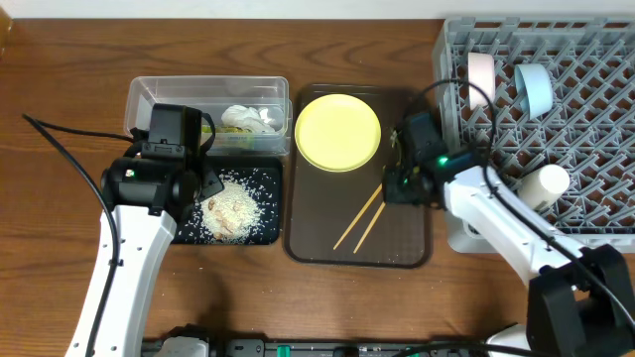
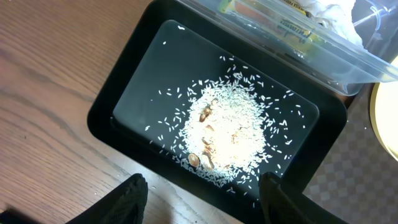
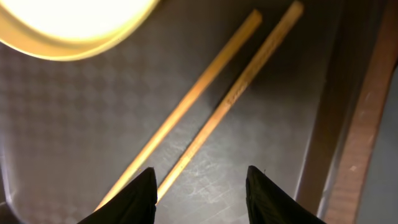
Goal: Sort waste into correct bins and load items into the dishwasher rack
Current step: 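Reach the right gripper to the brown tray and grasp one chopstick, then carry the chopstick right and stand it in the dish rack, then return the right gripper to the tray and grasp the second chopstick, then place the second chopstick upright in the dish rack, then reach the right gripper to the yellow plate and grasp its rim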
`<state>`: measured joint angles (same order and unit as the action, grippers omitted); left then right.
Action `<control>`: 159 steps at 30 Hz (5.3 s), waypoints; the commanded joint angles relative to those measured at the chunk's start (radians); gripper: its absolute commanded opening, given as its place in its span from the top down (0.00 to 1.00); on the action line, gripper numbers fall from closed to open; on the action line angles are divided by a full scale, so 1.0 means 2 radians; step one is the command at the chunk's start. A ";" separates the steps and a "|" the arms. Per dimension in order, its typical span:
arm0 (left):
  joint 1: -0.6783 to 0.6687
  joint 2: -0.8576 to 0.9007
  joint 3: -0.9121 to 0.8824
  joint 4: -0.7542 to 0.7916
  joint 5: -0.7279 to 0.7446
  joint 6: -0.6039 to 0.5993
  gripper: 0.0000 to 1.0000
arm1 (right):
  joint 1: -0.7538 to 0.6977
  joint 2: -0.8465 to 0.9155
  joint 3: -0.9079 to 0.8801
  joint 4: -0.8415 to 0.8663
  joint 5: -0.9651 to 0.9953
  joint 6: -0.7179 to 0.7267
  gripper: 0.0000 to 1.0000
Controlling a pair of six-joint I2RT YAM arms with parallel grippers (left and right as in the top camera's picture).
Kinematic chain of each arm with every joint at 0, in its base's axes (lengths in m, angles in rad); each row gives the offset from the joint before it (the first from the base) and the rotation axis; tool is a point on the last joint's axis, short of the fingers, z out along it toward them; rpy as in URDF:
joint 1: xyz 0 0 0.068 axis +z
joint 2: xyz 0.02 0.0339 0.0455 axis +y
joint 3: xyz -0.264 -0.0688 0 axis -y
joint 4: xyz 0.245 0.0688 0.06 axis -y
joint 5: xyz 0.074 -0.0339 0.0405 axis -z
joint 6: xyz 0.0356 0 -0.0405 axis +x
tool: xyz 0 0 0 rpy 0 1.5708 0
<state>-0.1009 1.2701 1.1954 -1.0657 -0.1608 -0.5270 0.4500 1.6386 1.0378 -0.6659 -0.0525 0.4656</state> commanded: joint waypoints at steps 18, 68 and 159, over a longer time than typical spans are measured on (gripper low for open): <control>0.002 0.002 0.002 0.000 -0.003 -0.005 0.39 | 0.057 0.089 -0.021 0.028 0.069 0.108 0.82; 0.002 0.002 0.002 0.000 -0.003 -0.005 0.39 | -0.184 -0.021 0.093 -0.023 0.055 -0.196 0.65; 0.002 0.002 0.002 0.000 -0.002 -0.005 0.39 | -0.190 -0.054 0.108 0.034 -0.062 -0.238 0.57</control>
<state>-0.1005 1.2701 1.1954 -1.0657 -0.1604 -0.5274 0.0299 1.5669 1.2270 -0.6273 -0.0937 -0.0326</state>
